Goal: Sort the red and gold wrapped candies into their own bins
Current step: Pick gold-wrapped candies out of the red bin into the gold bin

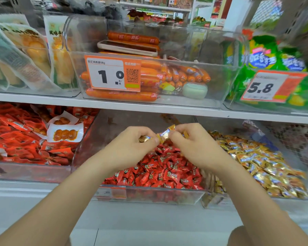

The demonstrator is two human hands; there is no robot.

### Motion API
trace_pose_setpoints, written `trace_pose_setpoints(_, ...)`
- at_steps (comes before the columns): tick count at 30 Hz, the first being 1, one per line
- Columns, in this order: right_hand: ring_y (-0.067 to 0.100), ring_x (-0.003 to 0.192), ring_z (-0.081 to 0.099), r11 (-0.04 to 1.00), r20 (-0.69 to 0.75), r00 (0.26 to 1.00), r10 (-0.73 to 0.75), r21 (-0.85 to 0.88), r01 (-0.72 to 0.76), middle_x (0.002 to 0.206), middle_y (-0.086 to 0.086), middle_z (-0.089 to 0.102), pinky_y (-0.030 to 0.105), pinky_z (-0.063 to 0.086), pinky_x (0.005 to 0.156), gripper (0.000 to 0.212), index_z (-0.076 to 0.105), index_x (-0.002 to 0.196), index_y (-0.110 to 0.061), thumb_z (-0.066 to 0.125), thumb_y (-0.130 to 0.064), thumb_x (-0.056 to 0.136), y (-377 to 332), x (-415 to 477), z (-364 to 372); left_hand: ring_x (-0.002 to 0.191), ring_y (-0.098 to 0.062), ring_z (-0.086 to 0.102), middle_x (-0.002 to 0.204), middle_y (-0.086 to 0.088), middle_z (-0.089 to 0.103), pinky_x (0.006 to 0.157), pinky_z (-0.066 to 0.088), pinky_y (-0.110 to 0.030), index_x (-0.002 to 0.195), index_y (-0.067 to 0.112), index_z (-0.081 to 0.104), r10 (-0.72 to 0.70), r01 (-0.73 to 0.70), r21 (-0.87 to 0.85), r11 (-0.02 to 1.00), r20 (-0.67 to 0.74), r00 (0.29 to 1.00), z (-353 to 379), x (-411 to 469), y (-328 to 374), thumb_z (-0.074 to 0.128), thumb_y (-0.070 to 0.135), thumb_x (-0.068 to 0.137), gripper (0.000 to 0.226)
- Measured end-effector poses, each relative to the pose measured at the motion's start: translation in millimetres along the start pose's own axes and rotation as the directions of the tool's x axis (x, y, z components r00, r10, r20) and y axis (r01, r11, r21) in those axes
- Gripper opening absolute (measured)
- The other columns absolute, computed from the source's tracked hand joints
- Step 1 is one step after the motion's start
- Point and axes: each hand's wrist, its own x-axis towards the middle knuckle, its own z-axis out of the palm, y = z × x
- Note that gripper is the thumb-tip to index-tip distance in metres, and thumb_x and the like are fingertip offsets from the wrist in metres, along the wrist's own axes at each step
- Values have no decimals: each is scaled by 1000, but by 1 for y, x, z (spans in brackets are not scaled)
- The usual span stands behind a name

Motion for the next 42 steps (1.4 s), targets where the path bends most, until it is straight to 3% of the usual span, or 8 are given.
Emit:
trace_pose_setpoints(6, 21, 50, 38, 958, -341, 905, 255, -38, -285, 56, 4, 46, 28, 29, 43, 36, 52, 68, -5, 58, -26, 97, 70, -37, -63, 56, -19, 36, 58, 6, 45, 57, 34, -32, 95, 30, 71, 6, -2, -55, 998, 80, 997, 71, -16, 42, 59, 17, 98, 18)
trace_pose_setpoints(11, 26, 103, 60, 891, -280, 937, 208, -341, -299, 116, 5, 52, 35, 47, 90, 40, 65, 129, -23, 64, -37, 92, 141, -50, -86, 37, -9, 36, 51, 12, 50, 39, 30, -19, 97, 30, 66, 166, -173, 101, 980, 66, 984, 141, -3, 85, 54, 13, 97, 21)
trace_pose_setpoints(16, 25, 133, 48, 875, -252, 952, 172, -406, -266, 140, -5, 56, 55, 42, 108, 61, 60, 136, -41, 41, -52, 79, 157, -71, -104, 103, -29, 53, 118, -2, 43, 96, 44, -40, 125, 30, 53, 265, -268, 451, 851, 71, 962, 205, 49, 86, 51, 13, 94, 35)
trace_pose_setpoints(23, 18, 109, 68, 934, -517, 845, 136, -217, -283, 120, 0, 75, 29, 48, 96, 33, 74, 126, -21, 58, -20, 97, 164, -79, -124, 149, -62, -17, 171, -9, -22, 118, 5, -77, 160, 48, -17, -237, -74, 782, 619, 276, 931, 254, 103, 71, 39, 45, 108, 76)
trace_pose_setpoints(29, -1, 71, 67, 986, -545, 831, 112, -42, -160, 76, -15, 73, 19, 51, 67, 25, 81, 99, -28, 61, -13, 92, 120, -72, -105, 138, -47, 34, 151, -15, 39, 113, 31, -59, 151, 24, 41, 202, -269, 899, 344, 209, 957, 217, 76, 86, 47, 47, 102, 55)
trace_pose_setpoints(33, 0, 68, 66, 998, -485, 872, 61, 17, -61, 74, -14, 75, 12, 46, 63, 24, 80, 92, -28, 62, -11, 91, 78, -61, -78, 95, -28, 48, 98, 1, 53, 81, 45, -43, 98, 24, 61, 527, -344, 803, 486, 45, 849, 147, 29, 56, 42, 39, 96, 24)
trace_pose_setpoints(37, 5, 67, 67, 999, -365, 931, -26, -34, 15, 70, -9, 73, 22, 54, 70, 22, 78, 91, -28, 61, -14, 91, 36, -41, -31, 100, -37, 54, 108, -6, 58, 89, 52, -47, 107, 24, 63, 154, 115, 823, 556, -238, 959, 72, 17, 14, 40, 46, 96, 34)
trace_pose_setpoints(42, 28, 125, 60, 920, 16, 993, 114, -379, -99, 127, 5, 68, 40, 51, 105, 48, 67, 129, -24, 69, -41, 83, 12, 1, 16, 146, -44, 36, 162, -20, 31, 118, 35, -49, 160, 14, 25, -489, 469, 743, 477, -218, 844, 6, 24, -20, 42, 86, 86, 105)
